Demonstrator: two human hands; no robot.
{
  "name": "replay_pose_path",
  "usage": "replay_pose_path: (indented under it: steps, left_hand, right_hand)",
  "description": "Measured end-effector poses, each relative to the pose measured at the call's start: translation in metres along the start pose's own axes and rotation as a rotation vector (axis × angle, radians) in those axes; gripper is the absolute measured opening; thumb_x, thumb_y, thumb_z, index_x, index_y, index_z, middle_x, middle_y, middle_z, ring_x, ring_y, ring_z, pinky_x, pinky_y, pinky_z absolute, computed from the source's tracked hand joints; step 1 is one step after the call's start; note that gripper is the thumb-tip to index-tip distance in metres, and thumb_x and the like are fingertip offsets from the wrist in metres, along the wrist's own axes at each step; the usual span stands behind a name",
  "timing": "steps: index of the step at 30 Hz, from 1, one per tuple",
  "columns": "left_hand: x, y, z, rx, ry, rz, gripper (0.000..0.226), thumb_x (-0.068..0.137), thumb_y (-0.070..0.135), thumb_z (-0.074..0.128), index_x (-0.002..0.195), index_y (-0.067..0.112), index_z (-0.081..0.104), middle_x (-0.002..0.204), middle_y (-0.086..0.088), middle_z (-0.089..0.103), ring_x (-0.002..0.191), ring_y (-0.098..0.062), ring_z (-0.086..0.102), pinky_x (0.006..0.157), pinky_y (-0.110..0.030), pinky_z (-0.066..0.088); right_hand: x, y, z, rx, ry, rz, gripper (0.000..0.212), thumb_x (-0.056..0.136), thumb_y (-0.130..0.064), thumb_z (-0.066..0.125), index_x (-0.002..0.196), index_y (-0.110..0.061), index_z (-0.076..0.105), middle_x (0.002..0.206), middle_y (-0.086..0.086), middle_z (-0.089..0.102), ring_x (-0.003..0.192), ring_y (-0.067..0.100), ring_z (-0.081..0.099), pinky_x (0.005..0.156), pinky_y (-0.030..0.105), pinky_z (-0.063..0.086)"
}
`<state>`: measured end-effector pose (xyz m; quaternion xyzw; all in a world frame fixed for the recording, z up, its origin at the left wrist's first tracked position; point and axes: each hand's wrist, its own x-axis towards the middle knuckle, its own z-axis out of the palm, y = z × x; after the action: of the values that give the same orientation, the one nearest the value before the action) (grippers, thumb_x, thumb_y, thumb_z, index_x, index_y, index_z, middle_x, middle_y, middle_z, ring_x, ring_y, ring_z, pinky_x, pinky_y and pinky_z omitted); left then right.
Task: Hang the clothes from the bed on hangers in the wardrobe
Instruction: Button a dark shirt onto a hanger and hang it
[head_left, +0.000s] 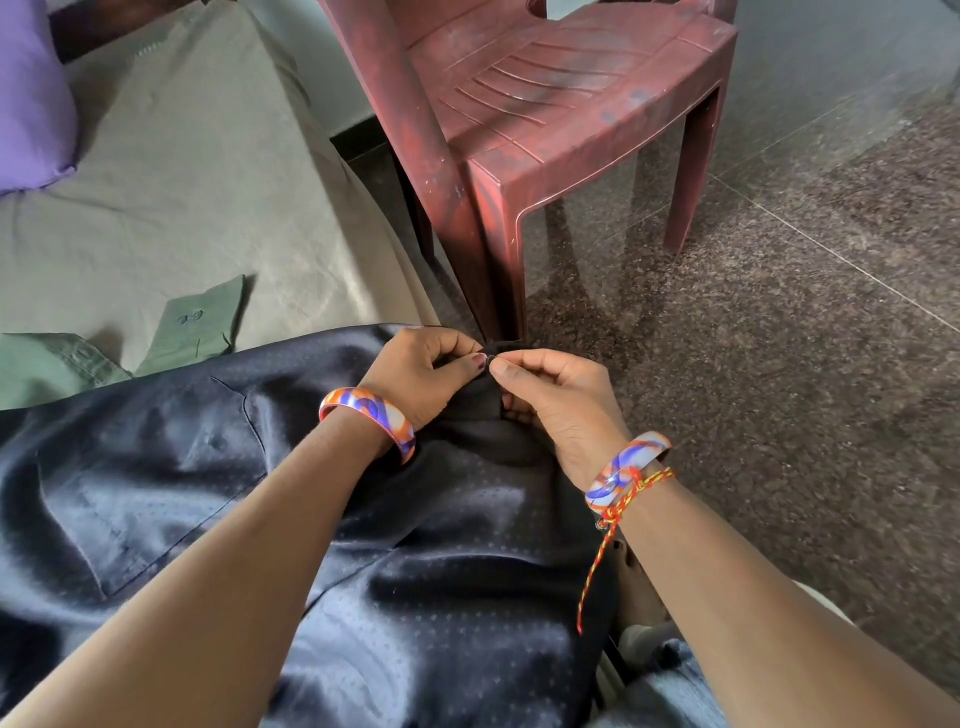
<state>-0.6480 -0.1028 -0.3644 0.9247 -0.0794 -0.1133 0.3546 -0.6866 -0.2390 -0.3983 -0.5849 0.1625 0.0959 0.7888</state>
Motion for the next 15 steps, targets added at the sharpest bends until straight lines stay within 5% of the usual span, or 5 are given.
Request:
replay_pose_path:
  steps: [6, 15]
  left_hand:
    - [-0.0037, -0.0043, -0.0003, -0.073, 0.062, 0.033, 0.009, 0.087, 0.015, 0.063, 0.083, 0.020, 0.069, 0.074, 0.016, 0.062, 0.067, 0.003, 0.057, 0.069, -0.006, 0.045]
    - [-0.0081, -0.0050, 0.0025, -0.198, 0.111, 0.047, 0.021, 0.082, 0.007, 0.068, 0.091, 0.026, 0.069, 0.075, 0.020, 0.066, 0.071, 0.012, 0.060, 0.077, -0.005, 0.046]
  right_hand:
    - [0.0023, 0.0008, 0.0020, -0.031, 0.040, 0.041, 0.010, 0.080, -0.014, 0.072, 0.086, -0.006, 0.073, 0.081, 0.018, 0.070, 0.072, 0.019, 0.064, 0.067, 0.027, 0.053]
    - [0.0029, -0.0016, 0.0024, -0.013, -0.001, 0.141, 0.007, 0.080, -0.015, 0.071, 0.077, -0.008, 0.072, 0.080, 0.016, 0.068, 0.073, 0.024, 0.063, 0.068, 0.032, 0.051]
